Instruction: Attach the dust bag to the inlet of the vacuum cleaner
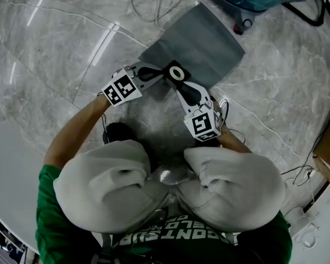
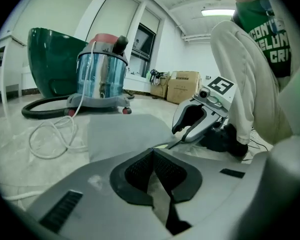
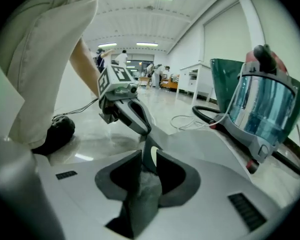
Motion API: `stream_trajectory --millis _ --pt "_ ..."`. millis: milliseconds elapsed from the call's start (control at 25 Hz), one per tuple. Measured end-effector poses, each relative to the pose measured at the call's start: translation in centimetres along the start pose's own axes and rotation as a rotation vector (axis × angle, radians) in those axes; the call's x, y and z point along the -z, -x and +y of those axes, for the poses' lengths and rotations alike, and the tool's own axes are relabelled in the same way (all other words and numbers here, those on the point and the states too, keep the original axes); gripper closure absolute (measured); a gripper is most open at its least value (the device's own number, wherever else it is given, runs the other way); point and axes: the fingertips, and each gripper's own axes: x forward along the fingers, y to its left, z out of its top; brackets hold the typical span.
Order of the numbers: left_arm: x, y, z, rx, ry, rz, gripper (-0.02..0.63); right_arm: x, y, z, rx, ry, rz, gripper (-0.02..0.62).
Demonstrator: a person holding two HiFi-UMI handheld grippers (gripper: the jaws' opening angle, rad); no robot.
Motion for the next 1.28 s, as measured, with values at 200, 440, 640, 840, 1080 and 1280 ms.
stream_trajectory --millis 200,440,640,840,1080,1280 --pt "-4.3 -1.1 2.5 -0.036 -0.035 -0.05 0.601 -1.3 0.8 -4.6 0.103 -0.068 -0.024 0.509" --pt "-5.8 -2.4 3.3 -0.021 -0.084 -0.019 0.601 -0.6 -0.2 -7.2 0.096 -0.16 0.01 0.565" --pt "-6.5 -1.7 3.3 -0.026 -0.098 -0.014 0.601 -0.9 0.1 -6.9 0.01 -0.23 -0.016 0.58" --pt "-10.9 -0.1 5.3 -0.062 -0.178 -0.056 0.601 -3.4 1.0 -7.7 -0.022 -0.212 -0.066 0.581" --pt "-15.2 0.1 7.1 0.018 -0.216 -0.021 0.601 -7.3 3.1 -10.6 0.005 -0.175 -0.138 0.581" --pt "-16.9 -0.7 7.7 0.068 -0.21 0.038 0.601 -9.8 5.1 -14.2 0.061 -0.178 -0.195 0.581"
